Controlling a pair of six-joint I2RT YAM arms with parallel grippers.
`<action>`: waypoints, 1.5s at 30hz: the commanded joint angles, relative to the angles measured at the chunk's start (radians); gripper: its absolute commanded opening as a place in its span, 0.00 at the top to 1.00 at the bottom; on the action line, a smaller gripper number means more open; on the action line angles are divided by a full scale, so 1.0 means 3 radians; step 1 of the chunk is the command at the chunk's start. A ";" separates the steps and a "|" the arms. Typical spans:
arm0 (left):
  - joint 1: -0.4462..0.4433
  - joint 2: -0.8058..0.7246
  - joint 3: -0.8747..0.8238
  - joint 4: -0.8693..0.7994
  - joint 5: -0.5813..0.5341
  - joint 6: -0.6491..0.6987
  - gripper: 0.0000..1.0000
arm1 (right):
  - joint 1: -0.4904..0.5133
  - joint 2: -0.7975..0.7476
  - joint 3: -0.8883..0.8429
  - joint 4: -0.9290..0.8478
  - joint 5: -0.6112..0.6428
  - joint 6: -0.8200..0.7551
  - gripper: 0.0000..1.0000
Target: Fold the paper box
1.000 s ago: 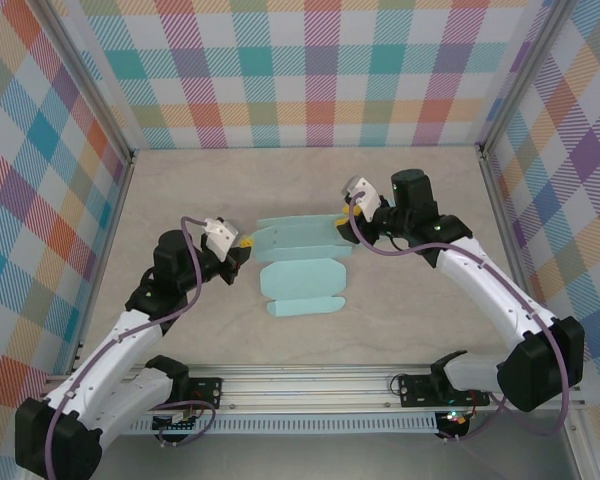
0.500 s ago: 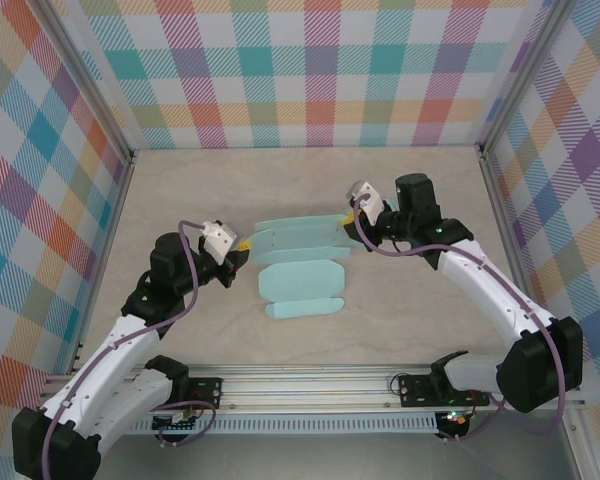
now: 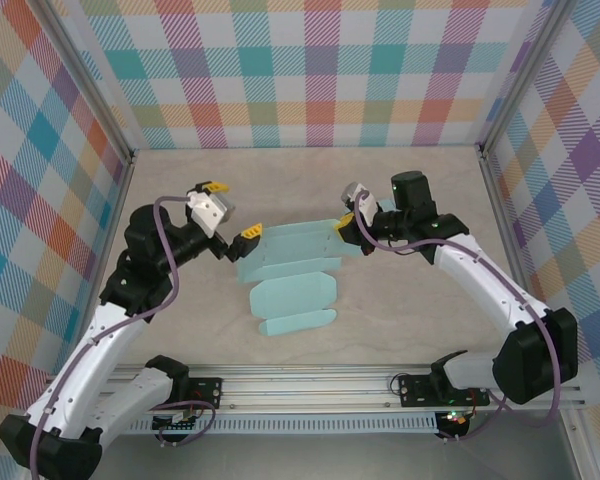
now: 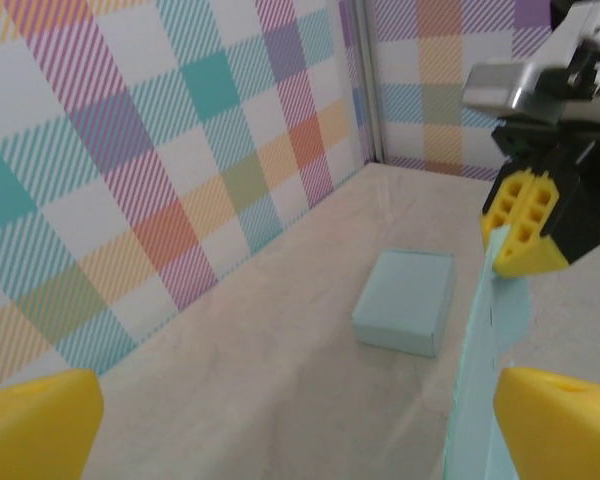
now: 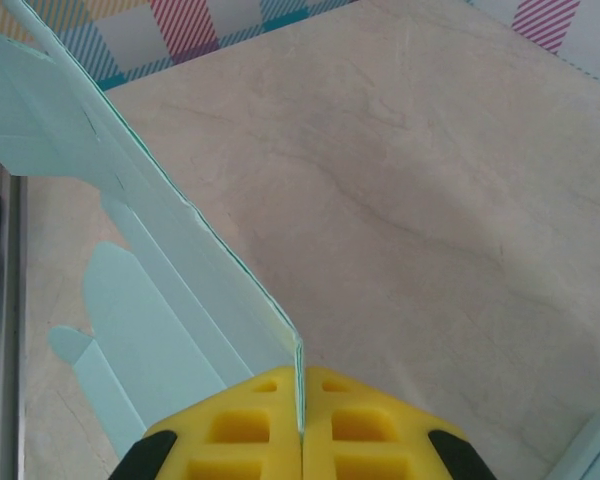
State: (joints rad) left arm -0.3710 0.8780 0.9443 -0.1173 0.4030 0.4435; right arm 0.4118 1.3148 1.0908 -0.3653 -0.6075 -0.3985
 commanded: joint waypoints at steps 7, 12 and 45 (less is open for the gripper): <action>-0.0122 0.0757 0.0890 -0.1165 0.0599 0.0616 0.00 | -0.0017 0.0065 0.0182 -0.0071 -0.0227 0.0029 1.00; -0.0294 0.0957 0.1064 -0.1428 0.0335 0.0751 0.00 | -0.0013 0.0111 0.0234 -0.0107 -0.0091 0.0045 1.00; -0.0381 0.1383 0.0951 -0.1564 -0.0244 0.1156 1.00 | 0.0022 0.0303 0.0376 0.0054 0.0393 0.0400 0.81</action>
State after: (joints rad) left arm -0.4751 1.3365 1.2999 -0.6292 0.3706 0.7776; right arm 0.4137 1.4147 1.1820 -0.3862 -0.5037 -0.3290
